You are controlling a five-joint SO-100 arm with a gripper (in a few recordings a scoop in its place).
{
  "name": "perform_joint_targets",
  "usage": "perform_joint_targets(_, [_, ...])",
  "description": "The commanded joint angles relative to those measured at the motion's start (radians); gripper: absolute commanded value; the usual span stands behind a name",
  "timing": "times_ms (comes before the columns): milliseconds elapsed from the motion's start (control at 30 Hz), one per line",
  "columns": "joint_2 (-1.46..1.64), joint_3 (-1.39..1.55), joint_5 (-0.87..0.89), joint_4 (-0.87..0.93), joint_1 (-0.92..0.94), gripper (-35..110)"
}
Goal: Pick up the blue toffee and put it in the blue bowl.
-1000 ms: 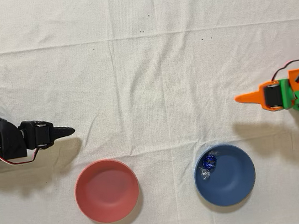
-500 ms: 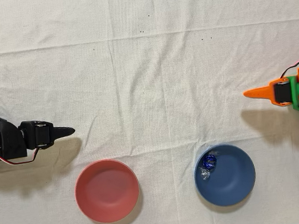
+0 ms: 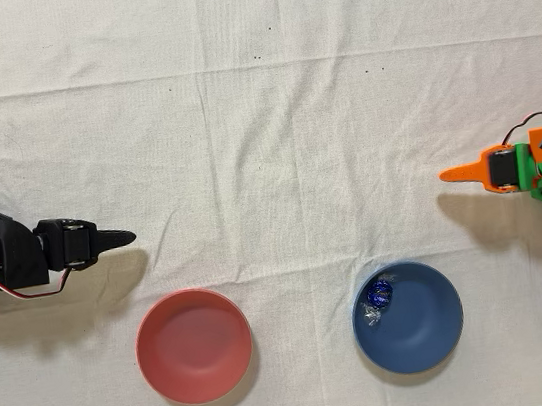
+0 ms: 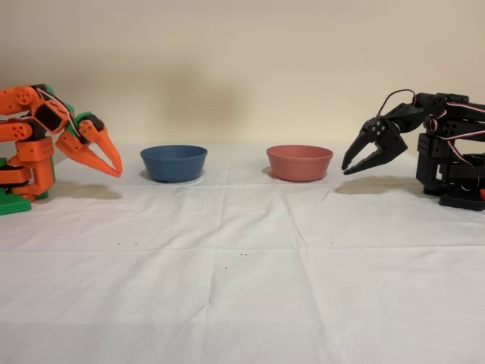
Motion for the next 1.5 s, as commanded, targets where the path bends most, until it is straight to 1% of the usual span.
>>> perform_joint_targets(0, [0.003,-0.003,0.000,-0.005,0.015,0])
perform_joint_targets(100, [0.003,-0.003,-0.009,0.015,0.015,0])
perform_joint_targets(233, [0.003,-0.003,-0.015,0.103,0.018,0])
perform_joint_targets(1467, [0.003,-0.003,-0.005,0.103,0.032,0])
